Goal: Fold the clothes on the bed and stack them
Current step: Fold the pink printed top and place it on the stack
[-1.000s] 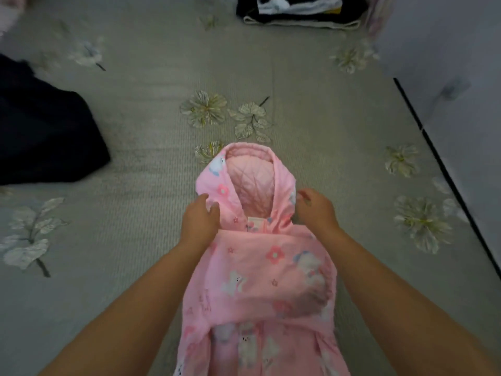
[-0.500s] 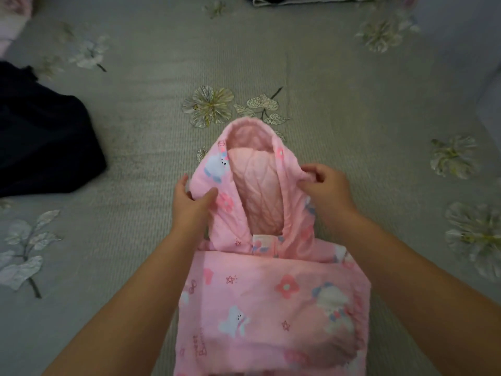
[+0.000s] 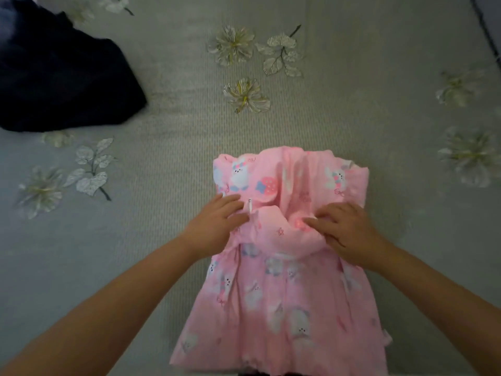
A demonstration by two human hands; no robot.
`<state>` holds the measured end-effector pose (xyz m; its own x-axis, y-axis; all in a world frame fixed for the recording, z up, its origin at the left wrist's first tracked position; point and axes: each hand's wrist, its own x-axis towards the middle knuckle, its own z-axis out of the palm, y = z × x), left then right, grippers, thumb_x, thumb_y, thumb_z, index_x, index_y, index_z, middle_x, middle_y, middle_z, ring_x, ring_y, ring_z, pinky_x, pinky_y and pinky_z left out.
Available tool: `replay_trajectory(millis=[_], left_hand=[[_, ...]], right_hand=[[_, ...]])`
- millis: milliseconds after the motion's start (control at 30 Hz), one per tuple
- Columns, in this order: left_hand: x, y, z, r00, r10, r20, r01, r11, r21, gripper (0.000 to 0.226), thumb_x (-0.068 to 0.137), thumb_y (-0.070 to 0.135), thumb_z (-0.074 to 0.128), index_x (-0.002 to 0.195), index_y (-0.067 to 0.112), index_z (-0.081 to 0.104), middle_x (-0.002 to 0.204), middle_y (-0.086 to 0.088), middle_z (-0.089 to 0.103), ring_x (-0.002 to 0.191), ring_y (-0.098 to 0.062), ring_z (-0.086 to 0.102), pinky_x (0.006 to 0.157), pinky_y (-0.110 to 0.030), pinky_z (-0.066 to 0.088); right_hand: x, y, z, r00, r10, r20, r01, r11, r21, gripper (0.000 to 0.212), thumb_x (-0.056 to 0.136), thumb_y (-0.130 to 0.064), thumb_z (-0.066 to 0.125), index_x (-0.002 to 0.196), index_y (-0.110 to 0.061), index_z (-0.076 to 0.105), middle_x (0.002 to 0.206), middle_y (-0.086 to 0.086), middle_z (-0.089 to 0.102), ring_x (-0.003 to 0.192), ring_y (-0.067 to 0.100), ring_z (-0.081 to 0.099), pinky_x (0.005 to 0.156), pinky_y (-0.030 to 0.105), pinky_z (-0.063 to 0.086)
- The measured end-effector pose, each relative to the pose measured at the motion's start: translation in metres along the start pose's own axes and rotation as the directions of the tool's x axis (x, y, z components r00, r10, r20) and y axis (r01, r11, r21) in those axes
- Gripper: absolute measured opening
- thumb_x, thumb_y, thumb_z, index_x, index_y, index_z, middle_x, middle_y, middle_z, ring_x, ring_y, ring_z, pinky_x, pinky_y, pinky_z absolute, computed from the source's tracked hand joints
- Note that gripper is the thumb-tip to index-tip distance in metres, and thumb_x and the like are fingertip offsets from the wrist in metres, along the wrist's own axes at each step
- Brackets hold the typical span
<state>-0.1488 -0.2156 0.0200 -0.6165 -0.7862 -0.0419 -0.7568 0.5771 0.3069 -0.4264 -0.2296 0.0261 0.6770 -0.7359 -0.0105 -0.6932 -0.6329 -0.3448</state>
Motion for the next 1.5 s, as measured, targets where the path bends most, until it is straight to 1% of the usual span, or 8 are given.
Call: replay_trajectory(millis=[133, 367, 700, 867, 1033, 1200, 1300, 1500], left_hand=[[-0.007, 0.024, 0.008, 0.911, -0.401, 0.097, 0.409, 0.849, -0.334, 0.055, 0.079, 0.032, 0.036, 0.127, 0.007, 0.049, 0.120, -0.015, 0.058, 0.113, -0.031, 0.052, 0.096, -0.043, 0.035], [-0.002, 0.084, 0.059, 0.745, -0.657, 0.119, 0.664, 0.746, -0.039, 0.073, 0.081, 0.059, 0.049, 0.142, 0.027, 0.025, 0.154, -0.013, -0.003, 0.141, -0.029, -0.010, 0.110, -0.049, -0.001], [-0.009, 0.089, 0.077, 0.813, -0.561, -0.155, 0.579, 0.806, 0.123, 0.067, 0.058, 0.041, 0.080, 0.117, 0.013, 0.062, 0.123, -0.022, 0.056, 0.111, -0.039, 0.055, 0.084, -0.054, 0.046], [-0.011, 0.088, 0.076, 0.824, -0.548, -0.143, 0.563, 0.819, 0.111, 0.080, 0.038, 0.046, 0.088, 0.108, 0.012, 0.068, 0.115, -0.022, 0.062, 0.104, -0.039, 0.060, 0.074, -0.060, 0.047], [-0.019, 0.078, 0.041, 0.822, -0.488, -0.295, 0.486, 0.870, -0.084, 0.071, 0.055, 0.042, 0.080, 0.114, 0.011, 0.054, 0.117, -0.031, 0.057, 0.109, -0.051, 0.051, 0.078, -0.071, 0.036], [-0.009, 0.057, -0.037, 0.762, -0.391, -0.516, 0.449, 0.893, -0.014, 0.063, 0.076, 0.037, 0.065, 0.122, -0.001, 0.041, 0.124, -0.035, 0.049, 0.118, -0.054, 0.038, 0.090, -0.066, 0.031], [-0.009, 0.060, -0.060, 0.889, -0.255, -0.380, 0.364, 0.897, 0.251, 0.089, 0.035, 0.024, 0.090, 0.115, -0.001, 0.060, 0.115, -0.025, 0.061, 0.110, -0.045, 0.055, 0.089, -0.065, 0.033], [-0.058, 0.104, -0.012, 0.992, -0.018, -0.123, 0.068, 0.909, 0.410, 0.018, 0.050, 0.007, 0.064, 0.066, 0.015, 0.067, 0.054, -0.002, 0.055, 0.050, -0.021, 0.055, 0.070, -0.033, 0.054]], right_hand=[[-0.018, -0.035, 0.029, 0.996, 0.059, 0.062, -0.040, 0.961, -0.274, 0.038, 0.049, -0.014, 0.065, 0.085, -0.019, 0.076, 0.087, 0.012, 0.072, 0.080, 0.028, 0.070, 0.066, 0.059, 0.048], [-0.035, -0.035, 0.021, 0.995, 0.078, -0.060, -0.091, 0.959, -0.267, 0.029, 0.069, -0.010, 0.054, 0.091, -0.004, 0.073, 0.099, 0.017, 0.070, 0.092, 0.038, 0.066, 0.073, 0.064, 0.045], [0.106, 0.012, 0.004, 0.889, 0.395, 0.233, -0.349, 0.912, -0.215, 0.071, 0.086, -0.041, 0.051, 0.144, -0.015, 0.020, 0.150, 0.007, 0.025, 0.141, 0.025, 0.014, 0.110, 0.056, 0.004], [0.134, 0.013, 0.003, 0.832, 0.372, 0.412, -0.274, 0.921, -0.278, 0.063, 0.076, -0.039, 0.065, 0.127, -0.011, 0.040, 0.125, 0.011, 0.055, 0.118, 0.030, 0.048, 0.105, 0.047, 0.025], [0.107, -0.016, -0.010, 0.995, 0.095, 0.001, -0.091, 0.959, -0.269, 0.024, 0.064, -0.010, 0.073, 0.082, -0.001, 0.060, 0.081, 0.016, 0.064, 0.075, 0.030, 0.063, 0.070, 0.033, 0.020], [0.064, -0.054, -0.029, 0.855, -0.128, -0.502, -0.110, 0.902, -0.417, 0.015, 0.062, -0.007, 0.076, 0.062, -0.011, 0.062, 0.056, 0.004, 0.054, 0.050, 0.022, 0.054, 0.062, 0.032, 0.022], [0.027, -0.074, -0.015, 0.797, -0.142, -0.587, -0.126, 0.911, -0.392, 0.018, 0.063, 0.000, 0.070, 0.072, -0.012, 0.060, 0.057, 0.003, 0.055, 0.059, 0.023, 0.050, 0.064, 0.032, 0.023], [-0.066, -0.116, 0.046, 0.899, -0.057, -0.434, -0.169, 0.869, -0.464, 0.027, 0.066, -0.015, 0.060, 0.087, -0.012, 0.044, 0.086, 0.008, 0.054, 0.088, 0.025, 0.041, 0.080, 0.037, 0.030]])
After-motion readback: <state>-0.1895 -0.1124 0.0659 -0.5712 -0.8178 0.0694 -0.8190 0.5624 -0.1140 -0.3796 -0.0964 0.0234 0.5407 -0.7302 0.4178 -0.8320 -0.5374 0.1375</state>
